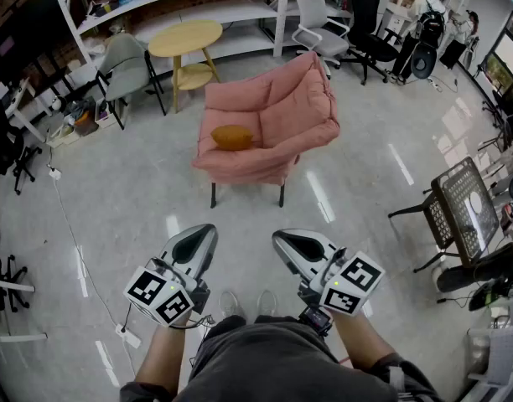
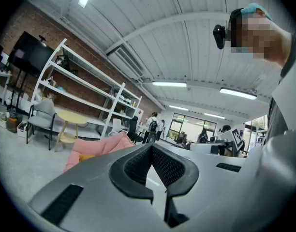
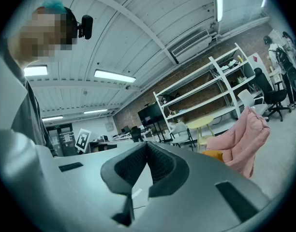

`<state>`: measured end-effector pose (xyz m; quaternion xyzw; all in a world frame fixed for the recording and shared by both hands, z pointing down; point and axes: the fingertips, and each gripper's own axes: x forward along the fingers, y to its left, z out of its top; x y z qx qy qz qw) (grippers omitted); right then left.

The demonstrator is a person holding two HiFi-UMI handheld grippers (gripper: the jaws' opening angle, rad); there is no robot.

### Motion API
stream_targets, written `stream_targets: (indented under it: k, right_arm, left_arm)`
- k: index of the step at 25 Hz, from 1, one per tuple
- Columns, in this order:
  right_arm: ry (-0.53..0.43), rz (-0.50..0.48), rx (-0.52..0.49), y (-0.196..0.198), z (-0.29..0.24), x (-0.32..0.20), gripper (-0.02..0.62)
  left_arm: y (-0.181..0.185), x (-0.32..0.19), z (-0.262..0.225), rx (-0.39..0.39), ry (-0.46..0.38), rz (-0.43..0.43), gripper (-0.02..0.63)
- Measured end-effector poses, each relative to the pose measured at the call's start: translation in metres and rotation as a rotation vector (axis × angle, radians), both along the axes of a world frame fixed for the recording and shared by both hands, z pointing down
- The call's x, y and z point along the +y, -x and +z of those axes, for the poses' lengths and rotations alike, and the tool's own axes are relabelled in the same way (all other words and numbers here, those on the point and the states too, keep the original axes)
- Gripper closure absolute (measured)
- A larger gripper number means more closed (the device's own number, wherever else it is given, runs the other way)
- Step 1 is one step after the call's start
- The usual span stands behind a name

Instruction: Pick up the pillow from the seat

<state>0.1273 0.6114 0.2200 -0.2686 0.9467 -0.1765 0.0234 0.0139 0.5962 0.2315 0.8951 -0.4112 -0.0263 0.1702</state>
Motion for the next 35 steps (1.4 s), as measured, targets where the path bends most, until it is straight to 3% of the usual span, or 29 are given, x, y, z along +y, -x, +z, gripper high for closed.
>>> stream_targets:
  k: [13, 22, 35]
  right_arm:
    - [0.031, -0.042, -0.013, -0.018, 0.004, -0.015, 0.58]
    - [0.068, -0.031, -0.028, -0.04, 0.017, -0.037, 0.58]
    - [0.114, 0.001, 0.004, -0.047, 0.038, -0.105, 0.58]
  left_arm:
    - [-0.022, -0.015, 0.004, -0.012, 0.01, -0.009, 0.595]
    - [-0.014, -0.035, 0.012, -0.028, 0.018, -0.054, 0.595]
    - [0.002, -0.107, 0.034, 0.006, 0.052, -0.083, 0.595]
